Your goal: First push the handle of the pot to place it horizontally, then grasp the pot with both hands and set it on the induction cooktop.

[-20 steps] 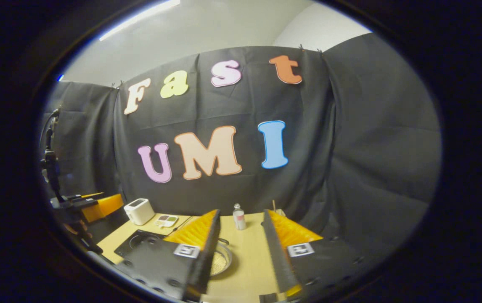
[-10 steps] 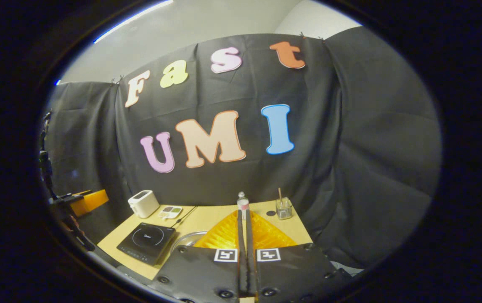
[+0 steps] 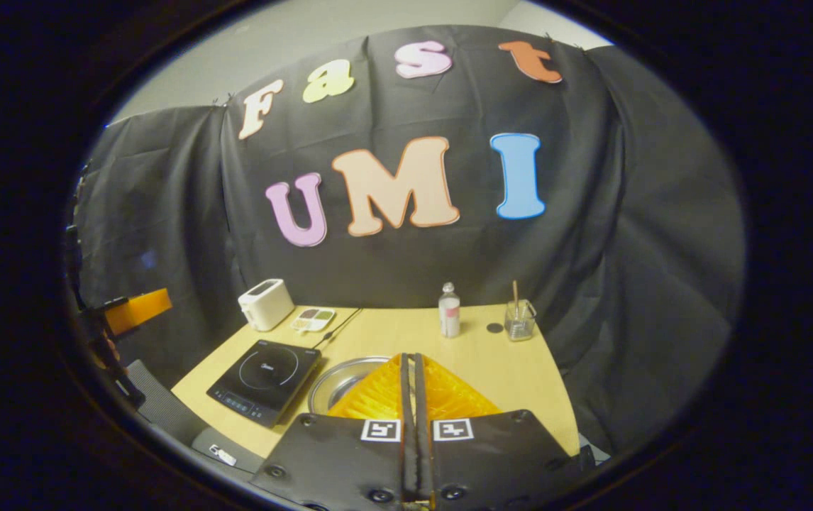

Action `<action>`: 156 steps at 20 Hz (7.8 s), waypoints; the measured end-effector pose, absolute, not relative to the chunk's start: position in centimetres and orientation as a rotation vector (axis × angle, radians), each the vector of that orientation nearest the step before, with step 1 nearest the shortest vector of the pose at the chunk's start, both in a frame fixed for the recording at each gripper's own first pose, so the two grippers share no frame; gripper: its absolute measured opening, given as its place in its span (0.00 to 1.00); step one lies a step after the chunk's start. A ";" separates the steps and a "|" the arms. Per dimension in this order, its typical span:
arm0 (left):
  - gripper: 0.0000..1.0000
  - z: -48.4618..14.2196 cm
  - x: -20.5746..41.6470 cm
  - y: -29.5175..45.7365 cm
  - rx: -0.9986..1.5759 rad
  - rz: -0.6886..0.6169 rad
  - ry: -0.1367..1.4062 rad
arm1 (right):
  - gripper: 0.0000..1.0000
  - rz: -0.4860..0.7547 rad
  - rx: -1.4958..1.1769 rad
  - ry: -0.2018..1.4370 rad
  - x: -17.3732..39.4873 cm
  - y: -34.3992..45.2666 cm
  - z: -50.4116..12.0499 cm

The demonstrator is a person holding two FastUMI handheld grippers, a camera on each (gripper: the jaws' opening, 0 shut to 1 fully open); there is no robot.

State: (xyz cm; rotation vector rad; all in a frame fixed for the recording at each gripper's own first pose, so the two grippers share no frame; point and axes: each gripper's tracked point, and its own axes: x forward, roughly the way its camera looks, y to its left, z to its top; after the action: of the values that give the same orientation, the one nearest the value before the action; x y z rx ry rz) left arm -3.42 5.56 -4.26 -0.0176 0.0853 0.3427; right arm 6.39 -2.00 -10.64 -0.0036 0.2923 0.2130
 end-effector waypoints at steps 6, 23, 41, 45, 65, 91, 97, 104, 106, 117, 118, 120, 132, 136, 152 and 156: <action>0.98 -5.5 -1.1 9.8 -0.029 0.326 0.112 | 0.02 0.204 -0.050 0.493 6.4 2.1 -18.4; 0.92 -9.2 4.8 18.4 -0.003 0.209 0.188 | 0.00 0.064 -0.122 1.150 3.0 6.5 -38.8; 0.96 -12.9 5.8 23.7 0.011 0.169 0.279 | 0.03 -0.049 -0.074 1.223 5.5 11.1 -44.0; 0.96 -13.1 5.9 24.5 0.014 0.164 0.283 | 0.03 -0.061 -0.023 1.212 5.9 12.9 -44.1; 0.95 -14.9 6.3 26.3 0.006 0.086 0.292 | 0.00 -0.176 0.381 1.041 12.6 23.6 -43.5; 0.96 -19.6 6.8 25.2 -0.102 0.014 0.392 | 0.97 -0.116 0.319 1.135 6.6 19.2 -40.6; 0.96 -21.0 7.4 21.4 -0.144 -0.039 0.453 | 1.00 -0.174 0.409 1.115 5.3 13.6 -37.9; 0.96 -23.0 8.3 15.9 -0.217 -0.084 0.540 | 0.94 -0.194 0.414 1.120 7.0 5.9 -35.9; 0.96 -23.7 8.6 14.4 -0.215 -0.087 0.571 | 1.00 -0.185 0.428 1.122 8.1 3.9 -35.6; 0.97 -30.4 11.7 4.8 -0.289 -0.083 0.795 | 0.94 -0.062 0.492 1.165 15.6 -3.7 -37.5; 0.97 -31.0 12.1 4.4 -0.297 -0.079 0.811 | 1.00 -0.054 0.502 1.168 16.2 -4.2 -37.7; 0.97 -32.4 12.6 4.0 -0.300 -0.061 0.846 | 0.94 -0.038 0.516 1.182 17.0 -5.1 -38.3; 0.92 -35.9 15.1 4.2 -0.178 -0.018 0.960 | 0.92 0.081 0.571 1.267 20.3 -4.7 -41.0; 0.95 -36.0 16.5 5.6 -0.059 -0.016 0.956 | 0.99 0.098 0.588 1.275 21.3 -4.7 -41.5; 0.96 -41.7 15.0 4.0 -0.133 -0.147 1.190 | 0.97 0.189 0.514 1.294 21.3 -3.6 -44.1; 0.86 -42.4 14.9 5.0 -0.061 -0.136 1.214 | 0.74 0.196 0.505 1.318 21.1 -3.3 -44.7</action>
State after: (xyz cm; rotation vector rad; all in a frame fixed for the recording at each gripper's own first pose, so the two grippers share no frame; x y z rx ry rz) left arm 14.86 4.97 -42.38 -0.0614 1.2142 -0.1357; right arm 21.11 -3.34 -44.65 0.5054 1.3176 0.1957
